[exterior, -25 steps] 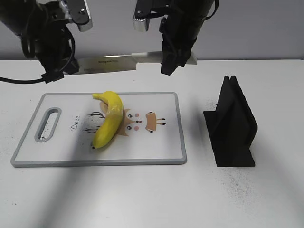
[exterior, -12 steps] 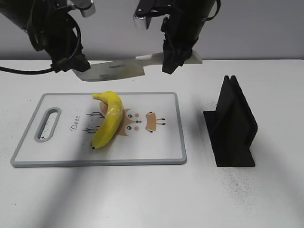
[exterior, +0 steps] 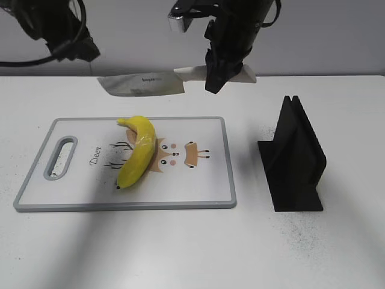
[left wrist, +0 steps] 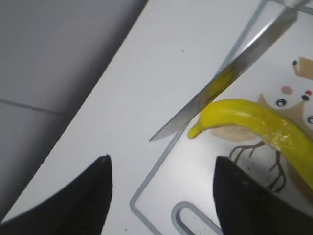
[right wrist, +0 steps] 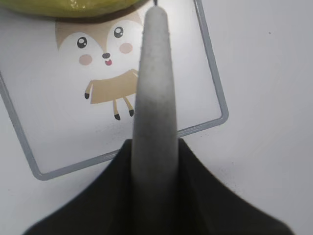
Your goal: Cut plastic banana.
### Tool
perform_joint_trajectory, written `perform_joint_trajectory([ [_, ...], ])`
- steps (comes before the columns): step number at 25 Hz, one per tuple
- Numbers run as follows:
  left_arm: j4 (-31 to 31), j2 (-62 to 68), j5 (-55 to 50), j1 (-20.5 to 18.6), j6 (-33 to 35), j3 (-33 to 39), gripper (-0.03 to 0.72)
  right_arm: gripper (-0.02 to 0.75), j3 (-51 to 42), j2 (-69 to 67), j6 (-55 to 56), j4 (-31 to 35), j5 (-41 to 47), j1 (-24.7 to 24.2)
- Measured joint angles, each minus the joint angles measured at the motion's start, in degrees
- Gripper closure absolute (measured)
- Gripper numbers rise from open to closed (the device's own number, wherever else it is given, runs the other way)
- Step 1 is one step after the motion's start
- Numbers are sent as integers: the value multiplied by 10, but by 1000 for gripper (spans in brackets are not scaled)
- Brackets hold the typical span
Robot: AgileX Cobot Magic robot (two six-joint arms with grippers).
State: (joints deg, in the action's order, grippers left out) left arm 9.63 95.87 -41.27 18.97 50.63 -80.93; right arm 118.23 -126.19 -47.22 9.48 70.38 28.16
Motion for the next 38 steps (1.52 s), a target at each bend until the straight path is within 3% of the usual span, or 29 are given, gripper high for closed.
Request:
perform_joint_trajectory([
  [3,-68,-30,-15,0,-123,0,82,578,0,6,83,0,0,0],
  [7,-156,-63,-111,0,-278,0,92,578,0,31,160,-1,0,0],
  [11,-216,-78,-242,0,-375,0,93,578,0,56,230,-1,0,0],
  [14,-241,-80,-281,-1,-431,0,100,578,0,70,308,-1,1,0],
  [20,-162,-110,-284,-15,-455,1,102,578,-6,105,426,3,2,0],
  [25,-149,-148,-285,-29,-445,1,104,578,-53,155,461,5,1,0],
  [31,-81,-209,-285,-104,-400,14,106,578,-162,236,496,-23,1,0],
  [35,-72,-250,-285,-155,-390,64,106,578,-225,285,550,-69,-15,0],
  [38,-71,-294,-285,-170,-389,118,106,578,-274,316,604,-100,-42,0],
])
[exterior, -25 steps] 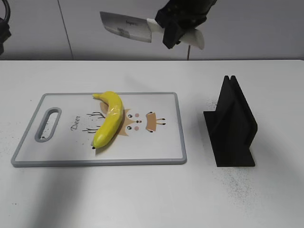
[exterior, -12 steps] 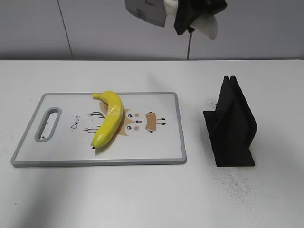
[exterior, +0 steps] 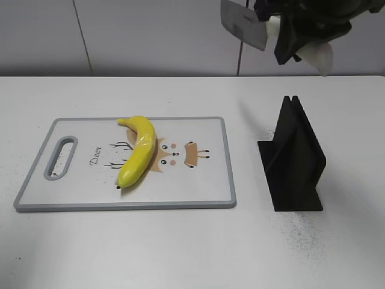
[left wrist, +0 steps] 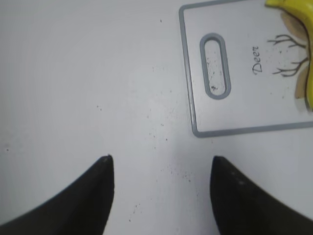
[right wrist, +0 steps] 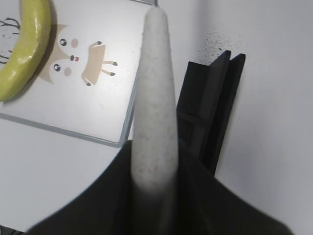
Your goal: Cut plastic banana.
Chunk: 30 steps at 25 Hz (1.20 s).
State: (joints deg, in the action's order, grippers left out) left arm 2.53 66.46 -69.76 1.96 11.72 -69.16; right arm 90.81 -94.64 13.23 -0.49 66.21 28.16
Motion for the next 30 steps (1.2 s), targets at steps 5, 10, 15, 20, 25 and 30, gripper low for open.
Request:
perform_joint_trajectory([
  [5,3,-91,-1,-1,-4,92,106,578,-59,30,63,-37,-34,0],
  [10,0,-193,-2,-1,-27,171,106,578,-102,43,122,-73,-52,0],
  [15,-6,-299,-2,-1,-41,244,106,578,-133,44,153,-79,-53,0],
  [20,-14,-404,-3,-2,-42,325,106,578,-161,61,171,-87,-59,0],
  [25,-15,-508,0,-2,-42,388,107,577,-196,101,180,-96,-63,0],
  [30,-15,-596,7,-2,-42,401,107,577,-229,120,181,-101,-64,0],
])
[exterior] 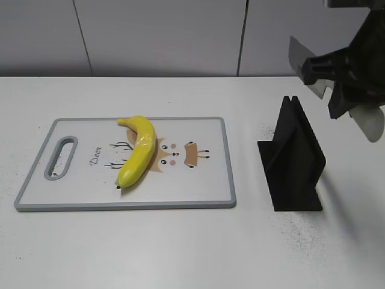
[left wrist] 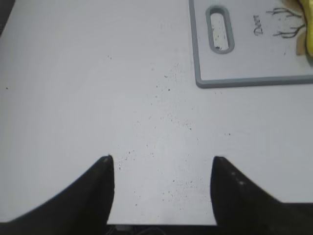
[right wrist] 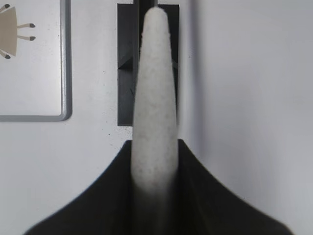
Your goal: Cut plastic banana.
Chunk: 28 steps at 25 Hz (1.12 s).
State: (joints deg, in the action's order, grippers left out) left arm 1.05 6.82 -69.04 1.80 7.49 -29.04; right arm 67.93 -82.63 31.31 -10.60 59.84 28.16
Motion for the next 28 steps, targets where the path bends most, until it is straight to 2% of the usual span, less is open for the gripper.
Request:
perform_joint_trajectory([
  [6,-1,-70,20,0,0,3,112,578,-14,0,1,-8,-20,0],
  [11,-5,-71,59,0,-2,23,111,578,-17,1,1,-9,-32,0],
  [28,-6,-71,65,0,-3,23,133,578,-20,-29,1,-3,-49,0],
])
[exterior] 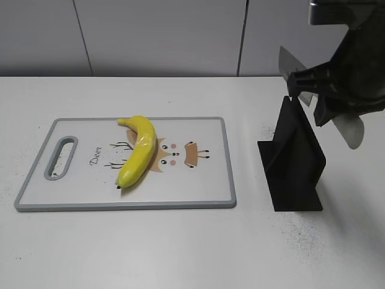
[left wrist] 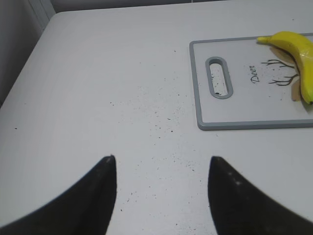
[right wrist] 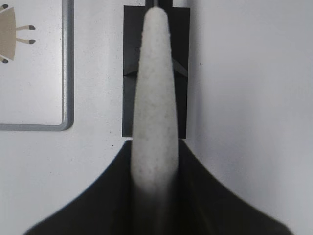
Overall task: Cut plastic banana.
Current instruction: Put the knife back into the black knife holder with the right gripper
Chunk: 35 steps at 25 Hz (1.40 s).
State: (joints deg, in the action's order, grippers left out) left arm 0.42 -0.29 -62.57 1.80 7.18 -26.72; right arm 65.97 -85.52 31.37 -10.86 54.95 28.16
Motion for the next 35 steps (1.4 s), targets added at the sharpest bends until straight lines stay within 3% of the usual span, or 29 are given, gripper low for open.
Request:
perform_joint_trajectory([
  [25,0,0,0,0,0,0,134,569,-58,-38,10,21,-36,0],
  [27,0,0,0,0,0,0,134,505,-58,-38,10,22,-46,0],
  [32,0,0,0,0,0,0,134,218,-58,-37,10,23,-50,0],
  [35,0,0,0,0,0,0,134,127,-53,-28,6,23,-49,0],
])
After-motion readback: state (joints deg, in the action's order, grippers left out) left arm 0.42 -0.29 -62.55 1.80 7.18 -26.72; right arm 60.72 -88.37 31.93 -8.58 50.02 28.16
